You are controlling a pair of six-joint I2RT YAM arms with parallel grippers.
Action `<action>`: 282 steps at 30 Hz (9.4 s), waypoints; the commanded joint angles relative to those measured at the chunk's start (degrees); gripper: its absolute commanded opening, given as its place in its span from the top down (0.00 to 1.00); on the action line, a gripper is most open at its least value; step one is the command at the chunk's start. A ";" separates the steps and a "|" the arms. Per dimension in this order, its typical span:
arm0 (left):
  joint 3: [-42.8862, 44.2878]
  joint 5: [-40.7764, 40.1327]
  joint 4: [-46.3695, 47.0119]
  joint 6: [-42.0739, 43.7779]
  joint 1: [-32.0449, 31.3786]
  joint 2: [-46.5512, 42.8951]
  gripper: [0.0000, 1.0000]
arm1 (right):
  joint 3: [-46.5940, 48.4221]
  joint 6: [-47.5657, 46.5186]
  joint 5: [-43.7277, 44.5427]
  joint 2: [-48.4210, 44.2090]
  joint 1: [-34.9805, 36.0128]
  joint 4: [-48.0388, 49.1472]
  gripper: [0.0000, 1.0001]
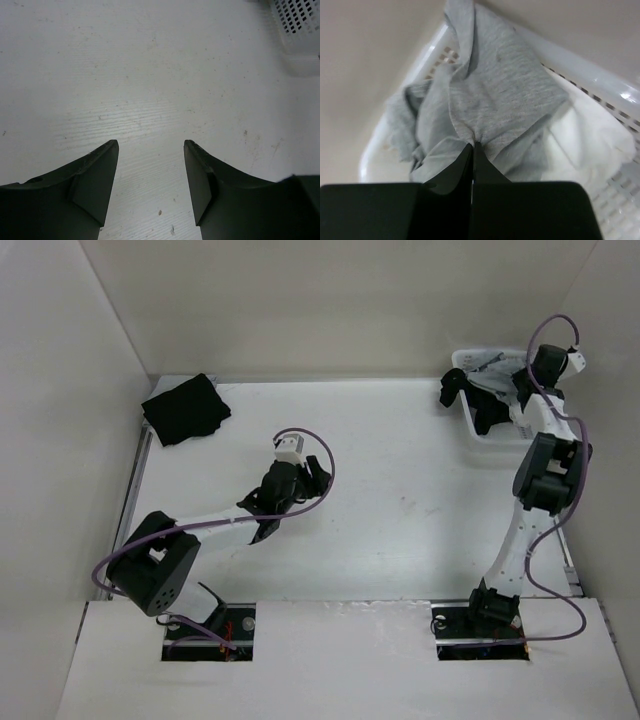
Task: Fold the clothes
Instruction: Grab the tank top from the pile, then move the tank top to the center of the board, then flatten the tank top out
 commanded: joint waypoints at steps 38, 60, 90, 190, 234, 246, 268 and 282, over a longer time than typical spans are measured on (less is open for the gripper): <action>-10.24 -0.29 -12.40 -10.77 8.95 -29.16 0.49 | -42.18 -9.81 0.27 -61.26 60.45 25.31 1.00; -9.18 1.38 -22.76 -15.78 20.19 -42.67 0.52 | -26.86 -29.06 5.97 -63.18 84.06 6.70 0.97; -14.37 3.85 -21.20 -10.24 11.42 -16.06 0.54 | -64.09 -4.96 0.37 -44.67 61.79 15.29 0.51; -14.11 19.15 -0.45 -21.67 13.34 -6.38 0.95 | 7.66 -20.35 -12.22 6.70 54.30 -45.01 0.85; 45.75 1.12 -29.28 -8.13 21.08 -43.48 0.96 | 1.96 -59.56 42.37 -60.10 101.86 0.79 1.00; 32.28 -6.70 -14.96 -4.98 23.10 -16.71 0.96 | -8.60 -24.68 3.72 -44.85 53.72 -8.53 1.00; 8.08 -5.74 -24.51 -9.88 10.03 -8.73 0.79 | -38.68 -6.83 -3.43 -40.47 42.59 4.54 0.96; -14.64 -8.98 -46.60 -43.37 -23.82 -33.03 0.66 | -80.57 -0.32 5.53 -73.27 62.55 6.33 0.90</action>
